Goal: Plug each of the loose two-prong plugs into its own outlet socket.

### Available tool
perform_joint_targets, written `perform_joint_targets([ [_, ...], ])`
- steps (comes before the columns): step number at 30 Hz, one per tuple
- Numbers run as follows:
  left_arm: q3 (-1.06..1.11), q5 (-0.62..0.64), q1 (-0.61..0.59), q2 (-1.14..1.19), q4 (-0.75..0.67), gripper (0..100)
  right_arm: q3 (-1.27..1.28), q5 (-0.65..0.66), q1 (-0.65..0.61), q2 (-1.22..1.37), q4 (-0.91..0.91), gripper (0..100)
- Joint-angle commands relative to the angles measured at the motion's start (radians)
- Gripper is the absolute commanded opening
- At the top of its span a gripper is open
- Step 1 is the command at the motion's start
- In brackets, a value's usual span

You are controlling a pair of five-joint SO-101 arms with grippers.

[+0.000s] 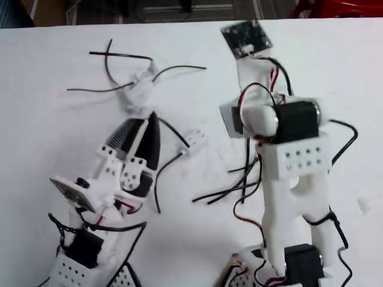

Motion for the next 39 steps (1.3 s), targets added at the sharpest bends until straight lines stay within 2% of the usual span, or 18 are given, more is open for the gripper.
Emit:
perform_joint_targets([
  [1, -0.005, -0.084, 0.051, -0.013, -0.023, 2, -0.143, 0.006, -0.071, -0.039, 0.007, 39.4],
  [7, 0.035, -0.141, 0.16, -0.013, -0.025, 2, -0.29, 0.006, -0.269, -0.045, 0.007, 36.7],
  [11, 0.041, -0.158, 0.176, -0.013, -0.025, 2, -0.373, 0.006, -0.426, -0.045, -0.007, 20.2],
  [15, 0.041, -0.158, 0.176, -0.013, -0.025, 2, -0.404, 0.006, -0.532, -0.047, -0.015, 2.1],
  [19, 0.034, -0.158, 0.176, -0.013, -0.031, 2, -0.382, 0.008, -0.587, -0.039, 0.001, 2.4],
  [26, 0.037, -0.158, 0.176, -0.013, -0.158, 2, -0.284, 0.008, -0.588, -0.051, 0.002, 1.9],
  [29, 0.041, -0.158, 0.176, -0.012, -0.166, 2, -0.281, 0.014, -0.619, -0.093, 0.002, 1.9],
  [32, 0.037, -0.153, 0.148, -0.012, -0.17, 2, -0.229, 0.11, -0.656, -0.143, 0.005, 1.9],
  [39, 0.034, -0.15, 0.104, -0.013, -0.172, 2, 0.031, 0.267, -0.656, -0.236, -0.025, 1.9],
])
